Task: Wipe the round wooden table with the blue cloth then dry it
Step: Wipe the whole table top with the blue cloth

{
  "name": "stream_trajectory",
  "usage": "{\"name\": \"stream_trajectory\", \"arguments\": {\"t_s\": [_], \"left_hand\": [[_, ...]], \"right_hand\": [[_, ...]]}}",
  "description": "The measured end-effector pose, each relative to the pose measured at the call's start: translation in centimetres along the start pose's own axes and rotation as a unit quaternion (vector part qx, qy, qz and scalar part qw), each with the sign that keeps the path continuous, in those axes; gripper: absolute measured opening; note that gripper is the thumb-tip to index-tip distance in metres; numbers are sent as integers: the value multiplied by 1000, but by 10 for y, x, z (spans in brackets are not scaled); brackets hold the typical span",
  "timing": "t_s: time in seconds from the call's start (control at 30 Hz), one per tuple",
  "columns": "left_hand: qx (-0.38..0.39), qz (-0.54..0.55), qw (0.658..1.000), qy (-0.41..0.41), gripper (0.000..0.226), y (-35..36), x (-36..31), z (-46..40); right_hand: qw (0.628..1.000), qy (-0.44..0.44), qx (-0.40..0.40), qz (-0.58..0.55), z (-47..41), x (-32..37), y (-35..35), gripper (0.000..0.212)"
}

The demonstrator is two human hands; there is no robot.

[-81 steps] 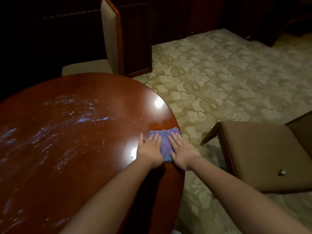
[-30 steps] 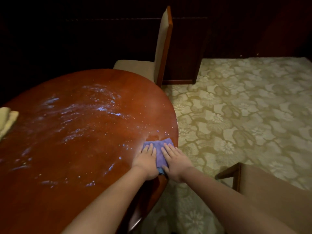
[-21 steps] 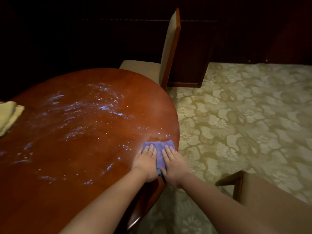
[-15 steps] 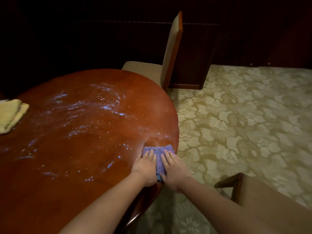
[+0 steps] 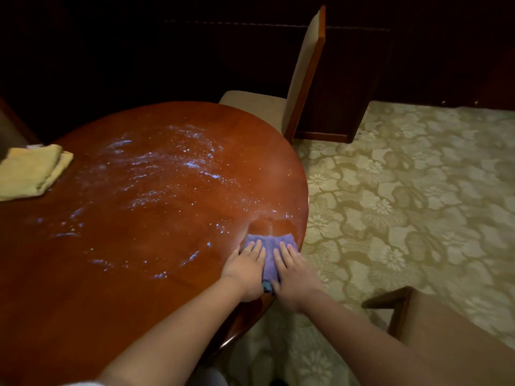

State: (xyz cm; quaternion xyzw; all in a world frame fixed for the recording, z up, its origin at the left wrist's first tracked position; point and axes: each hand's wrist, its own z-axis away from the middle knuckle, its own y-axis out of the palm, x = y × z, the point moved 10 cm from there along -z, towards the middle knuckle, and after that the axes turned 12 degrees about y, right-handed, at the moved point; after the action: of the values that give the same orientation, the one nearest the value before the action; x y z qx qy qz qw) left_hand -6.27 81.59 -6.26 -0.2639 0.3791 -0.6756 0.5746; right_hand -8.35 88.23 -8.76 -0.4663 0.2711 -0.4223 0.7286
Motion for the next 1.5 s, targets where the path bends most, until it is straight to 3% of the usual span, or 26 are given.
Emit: {"name": "stream_trajectory", "arguments": {"t_s": [0.17, 0.53, 0.6, 0.77, 0.9, 1.03, 1.23, 1.5], "left_hand": [[-1, -2, 1000, -29, 77, -14, 19, -19], [42, -12, 997, -58, 86, 41, 22, 47], [51, -2, 995, -87, 88, 39, 39, 41], [23, 64, 990, -127, 84, 21, 84, 34], [10, 44, 994, -96, 83, 27, 69, 44], [21, 38, 996, -73, 89, 48, 41, 55], [1, 92, 992, -84, 85, 21, 67, 30], [34, 38, 999, 3, 89, 36, 34, 42]], "right_hand": [[1000, -9, -6, 16, -28, 3, -16, 67], [987, -150, 19, 61, 15, 53, -11, 80], [987, -143, 12, 70, -5, 61, -18, 68], [992, -108, 11, 64, -51, 87, -27, 65], [990, -125, 1, 65, -25, 81, -20, 68], [988, -145, -11, 44, 11, 73, -7, 98], [995, -86, 7, 42, -34, 74, -17, 68], [999, -15, -40, -21, 17, 49, 1, 79]]}}
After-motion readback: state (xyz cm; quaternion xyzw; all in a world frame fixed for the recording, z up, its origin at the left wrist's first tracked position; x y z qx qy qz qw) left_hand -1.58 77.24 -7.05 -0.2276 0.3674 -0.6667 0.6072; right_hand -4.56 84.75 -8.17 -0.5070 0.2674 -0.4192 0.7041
